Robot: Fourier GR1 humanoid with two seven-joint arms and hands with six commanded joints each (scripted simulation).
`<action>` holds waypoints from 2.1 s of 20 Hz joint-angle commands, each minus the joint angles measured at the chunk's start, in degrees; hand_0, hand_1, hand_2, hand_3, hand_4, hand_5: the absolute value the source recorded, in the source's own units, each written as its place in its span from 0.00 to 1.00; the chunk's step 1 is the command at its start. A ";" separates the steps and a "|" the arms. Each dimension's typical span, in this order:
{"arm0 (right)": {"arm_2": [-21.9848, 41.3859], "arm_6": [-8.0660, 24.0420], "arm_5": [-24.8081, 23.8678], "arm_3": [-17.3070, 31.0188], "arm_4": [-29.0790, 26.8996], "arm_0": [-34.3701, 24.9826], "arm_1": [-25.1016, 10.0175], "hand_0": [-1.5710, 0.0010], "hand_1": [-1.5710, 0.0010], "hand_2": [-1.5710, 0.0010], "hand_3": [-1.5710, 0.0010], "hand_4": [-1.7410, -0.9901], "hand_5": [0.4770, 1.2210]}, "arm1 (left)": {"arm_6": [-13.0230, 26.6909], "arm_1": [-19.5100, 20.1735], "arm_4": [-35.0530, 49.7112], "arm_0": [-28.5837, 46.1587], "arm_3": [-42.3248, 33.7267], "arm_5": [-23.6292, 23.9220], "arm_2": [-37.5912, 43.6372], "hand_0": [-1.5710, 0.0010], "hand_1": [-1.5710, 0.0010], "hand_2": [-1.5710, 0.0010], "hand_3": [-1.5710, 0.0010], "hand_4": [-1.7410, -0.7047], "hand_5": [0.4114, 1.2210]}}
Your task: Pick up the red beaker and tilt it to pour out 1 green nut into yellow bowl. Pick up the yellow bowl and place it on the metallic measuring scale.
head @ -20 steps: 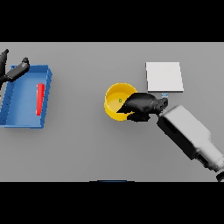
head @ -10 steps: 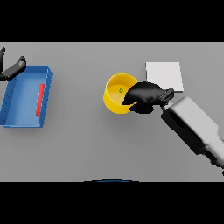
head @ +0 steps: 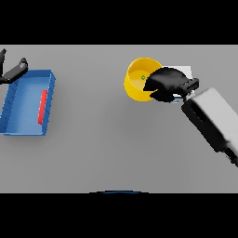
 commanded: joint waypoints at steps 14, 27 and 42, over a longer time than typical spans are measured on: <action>-2.12 -3.10 -8.67 20.54 1.16 -4.50 -2.57 0.03 0.09 0.05 0.05 0.02 1.00 | 2.71 1.22 0.97 1.53 -3.45 2.20 0.45 1.00 1.00 1.00 1.00 0.88 0.44; -1.76 -4.35 -11.65 31.31 1.24 -6.54 -1.21 0.11 0.25 0.18 0.02 0.09 1.00 | 2.46 1.11 1.18 0.97 -1.75 1.09 0.84 1.00 1.00 1.00 1.00 0.87 0.45; -1.66 -3.00 -7.02 32.28 0.41 -6.81 -1.67 0.92 0.94 0.91 0.77 0.40 0.45 | 2.61 1.18 1.09 0.81 -2.39 1.88 1.01 1.00 1.00 1.00 1.00 0.86 0.45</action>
